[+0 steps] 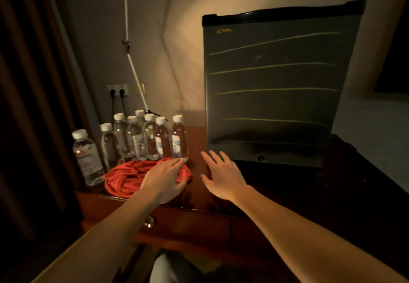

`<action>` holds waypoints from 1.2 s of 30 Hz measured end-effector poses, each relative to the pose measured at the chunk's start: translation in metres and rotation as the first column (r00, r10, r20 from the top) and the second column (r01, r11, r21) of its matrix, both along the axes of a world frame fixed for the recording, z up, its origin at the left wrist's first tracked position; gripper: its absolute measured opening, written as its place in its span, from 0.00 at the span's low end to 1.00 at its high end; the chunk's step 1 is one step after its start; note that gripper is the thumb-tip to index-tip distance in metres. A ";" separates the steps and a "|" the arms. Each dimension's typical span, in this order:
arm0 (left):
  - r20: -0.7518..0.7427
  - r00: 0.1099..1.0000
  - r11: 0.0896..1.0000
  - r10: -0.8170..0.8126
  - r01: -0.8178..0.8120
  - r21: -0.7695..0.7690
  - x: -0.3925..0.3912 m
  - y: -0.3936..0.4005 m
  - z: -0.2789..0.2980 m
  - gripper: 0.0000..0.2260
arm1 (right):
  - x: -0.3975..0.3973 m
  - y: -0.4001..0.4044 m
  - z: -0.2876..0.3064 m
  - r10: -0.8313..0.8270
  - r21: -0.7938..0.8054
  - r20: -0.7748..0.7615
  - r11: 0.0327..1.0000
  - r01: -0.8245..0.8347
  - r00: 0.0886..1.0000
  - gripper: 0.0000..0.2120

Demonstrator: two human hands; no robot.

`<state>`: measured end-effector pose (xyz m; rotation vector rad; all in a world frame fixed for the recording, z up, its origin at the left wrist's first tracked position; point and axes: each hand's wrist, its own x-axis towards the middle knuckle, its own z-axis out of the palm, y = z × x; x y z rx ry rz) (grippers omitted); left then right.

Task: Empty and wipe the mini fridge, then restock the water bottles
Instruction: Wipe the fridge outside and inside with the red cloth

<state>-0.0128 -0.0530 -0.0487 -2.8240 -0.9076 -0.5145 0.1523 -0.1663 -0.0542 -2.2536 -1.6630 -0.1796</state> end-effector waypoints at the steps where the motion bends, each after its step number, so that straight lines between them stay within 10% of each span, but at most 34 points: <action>1: 0.010 0.999 0.999 0.032 -0.032 -0.016 -0.015 0.001 0.000 0.29 | -0.010 0.003 -0.001 0.036 -0.002 -0.002 0.999 -0.036 0.999 0.34; 23: 0.080 0.956 0.948 0.283 -0.265 -0.178 -0.114 0.082 -0.039 0.22 | -0.105 0.148 -0.025 0.269 -0.300 -0.134 0.906 -0.297 0.954 0.33; 36: 0.059 0.990 0.992 0.130 -0.130 0.003 -0.040 0.039 0.008 0.30 | -0.012 0.079 0.009 0.411 0.139 -0.064 0.906 -0.400 0.909 0.21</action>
